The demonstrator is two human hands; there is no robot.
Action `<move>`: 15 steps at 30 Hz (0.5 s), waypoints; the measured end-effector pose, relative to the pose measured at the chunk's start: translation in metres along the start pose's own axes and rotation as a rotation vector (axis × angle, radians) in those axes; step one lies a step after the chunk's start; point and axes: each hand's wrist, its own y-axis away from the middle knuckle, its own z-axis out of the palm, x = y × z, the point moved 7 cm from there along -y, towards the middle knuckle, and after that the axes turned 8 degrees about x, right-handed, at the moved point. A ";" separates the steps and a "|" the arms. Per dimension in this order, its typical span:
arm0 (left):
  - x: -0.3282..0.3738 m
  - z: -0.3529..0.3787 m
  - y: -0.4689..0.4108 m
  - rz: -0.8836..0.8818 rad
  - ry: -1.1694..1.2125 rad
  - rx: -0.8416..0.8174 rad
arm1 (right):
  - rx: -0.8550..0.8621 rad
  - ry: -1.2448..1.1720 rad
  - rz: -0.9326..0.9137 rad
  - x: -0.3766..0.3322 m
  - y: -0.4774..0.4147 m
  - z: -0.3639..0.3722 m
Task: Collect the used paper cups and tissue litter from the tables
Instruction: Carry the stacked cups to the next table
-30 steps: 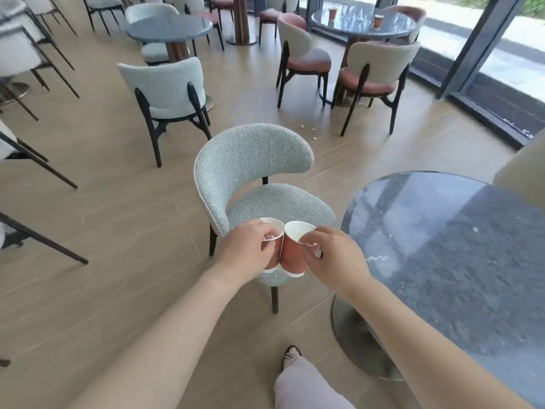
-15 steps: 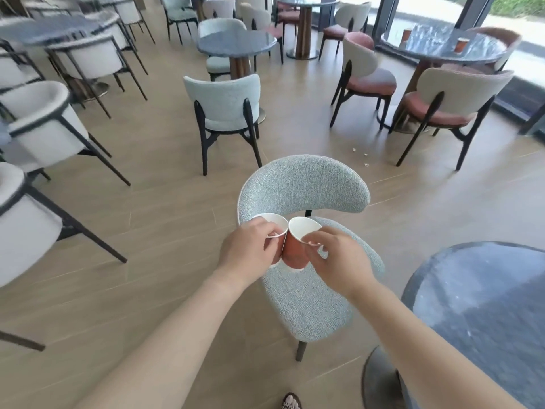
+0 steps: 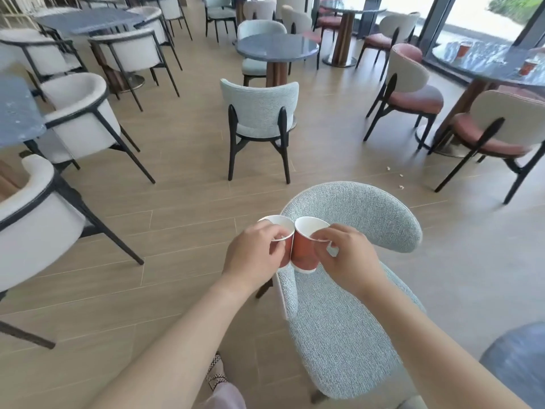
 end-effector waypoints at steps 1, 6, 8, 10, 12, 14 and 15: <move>-0.013 -0.003 -0.011 -0.010 0.002 0.003 | -0.008 -0.001 -0.004 -0.005 -0.013 0.012; -0.079 -0.031 -0.077 -0.023 0.006 -0.001 | 0.000 -0.008 0.001 -0.036 -0.083 0.071; -0.106 -0.049 -0.105 -0.021 -0.008 -0.004 | 0.020 -0.035 -0.004 -0.055 -0.113 0.094; -0.132 -0.069 -0.133 -0.019 -0.032 0.001 | 0.039 -0.046 -0.015 -0.075 -0.144 0.118; -0.159 -0.091 -0.157 -0.020 -0.057 0.012 | 0.063 -0.063 -0.035 -0.096 -0.172 0.142; -0.186 -0.113 -0.178 -0.027 -0.081 0.029 | 0.072 -0.096 -0.051 -0.117 -0.197 0.167; -0.199 -0.123 -0.186 -0.036 -0.090 0.043 | 0.068 -0.115 -0.059 -0.126 -0.209 0.178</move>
